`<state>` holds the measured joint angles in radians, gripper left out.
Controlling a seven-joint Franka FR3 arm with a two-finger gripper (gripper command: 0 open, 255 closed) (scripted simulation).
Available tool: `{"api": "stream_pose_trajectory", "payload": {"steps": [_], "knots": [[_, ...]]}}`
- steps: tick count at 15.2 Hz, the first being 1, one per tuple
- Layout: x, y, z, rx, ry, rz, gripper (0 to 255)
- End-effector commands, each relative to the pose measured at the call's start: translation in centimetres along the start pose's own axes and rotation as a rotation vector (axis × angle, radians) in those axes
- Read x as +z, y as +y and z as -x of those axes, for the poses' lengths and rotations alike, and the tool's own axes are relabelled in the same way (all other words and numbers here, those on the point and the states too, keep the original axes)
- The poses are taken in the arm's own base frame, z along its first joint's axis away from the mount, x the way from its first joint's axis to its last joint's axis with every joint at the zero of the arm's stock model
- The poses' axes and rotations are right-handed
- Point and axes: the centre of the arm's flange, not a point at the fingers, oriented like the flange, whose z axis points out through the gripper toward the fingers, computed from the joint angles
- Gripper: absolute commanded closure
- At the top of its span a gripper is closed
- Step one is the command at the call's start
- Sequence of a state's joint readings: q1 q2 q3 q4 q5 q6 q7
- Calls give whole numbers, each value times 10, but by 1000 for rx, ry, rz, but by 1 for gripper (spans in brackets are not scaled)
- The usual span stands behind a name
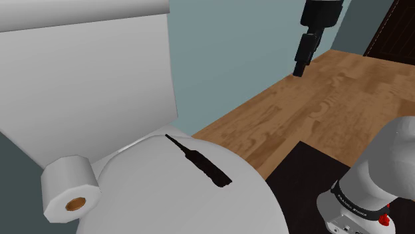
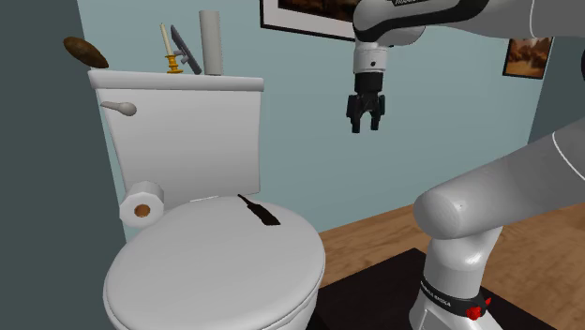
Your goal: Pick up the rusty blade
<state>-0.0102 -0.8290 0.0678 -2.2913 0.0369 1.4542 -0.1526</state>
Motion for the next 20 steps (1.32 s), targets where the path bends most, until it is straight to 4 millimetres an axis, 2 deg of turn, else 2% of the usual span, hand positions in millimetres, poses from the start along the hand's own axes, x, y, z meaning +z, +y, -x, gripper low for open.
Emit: {"api": "stream_pose_trajectory", "payload": {"steps": [1,20], "knots": [[0,0,0,0,0,0,0],[116,-179,-125,90,-40,-56,0]]}}
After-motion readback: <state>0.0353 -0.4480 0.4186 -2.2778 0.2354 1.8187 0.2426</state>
